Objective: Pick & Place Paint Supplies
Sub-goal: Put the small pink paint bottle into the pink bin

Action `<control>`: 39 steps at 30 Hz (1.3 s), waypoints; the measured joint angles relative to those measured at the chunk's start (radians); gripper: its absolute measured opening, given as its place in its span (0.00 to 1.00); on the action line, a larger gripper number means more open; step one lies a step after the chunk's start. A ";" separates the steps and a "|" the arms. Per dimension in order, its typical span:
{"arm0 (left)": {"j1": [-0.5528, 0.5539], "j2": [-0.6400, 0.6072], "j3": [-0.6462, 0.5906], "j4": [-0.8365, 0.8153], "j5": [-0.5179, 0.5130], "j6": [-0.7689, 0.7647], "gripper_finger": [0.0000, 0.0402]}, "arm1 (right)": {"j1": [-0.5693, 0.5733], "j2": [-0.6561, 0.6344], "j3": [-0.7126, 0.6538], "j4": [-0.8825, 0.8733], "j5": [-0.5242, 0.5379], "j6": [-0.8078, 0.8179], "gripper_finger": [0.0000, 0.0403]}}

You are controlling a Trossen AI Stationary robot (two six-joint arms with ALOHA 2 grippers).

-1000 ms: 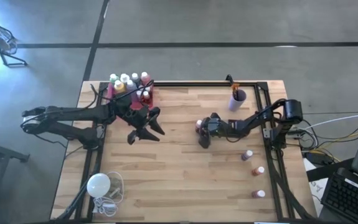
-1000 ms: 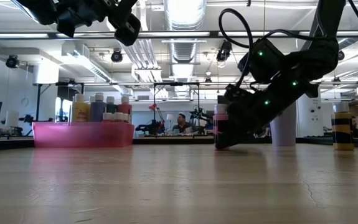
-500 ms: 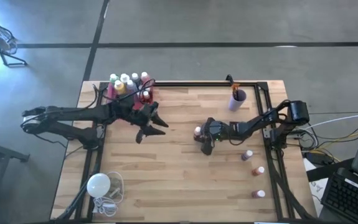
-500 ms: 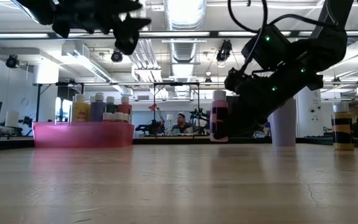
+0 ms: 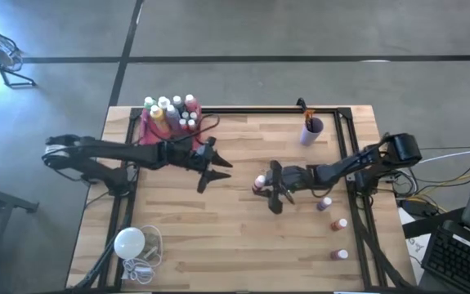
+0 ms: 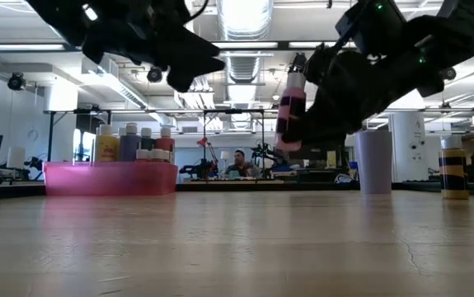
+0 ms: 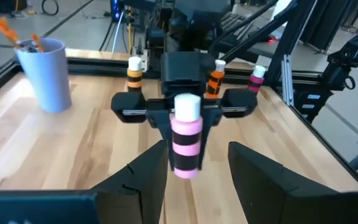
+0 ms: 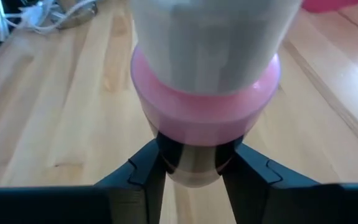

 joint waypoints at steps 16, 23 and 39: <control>-0.012 0.315 0.219 0.036 0.071 -0.002 0.62 | 0.037 -0.017 0.006 0.004 0.003 -0.010 0.32; -0.027 0.363 0.261 0.037 0.083 -0.007 0.62 | 0.038 -0.017 0.028 0.003 0.004 -0.049 0.32; -0.093 0.429 0.345 0.060 0.068 0.020 0.62 | 0.038 -0.017 0.050 0.000 0.005 -0.071 0.33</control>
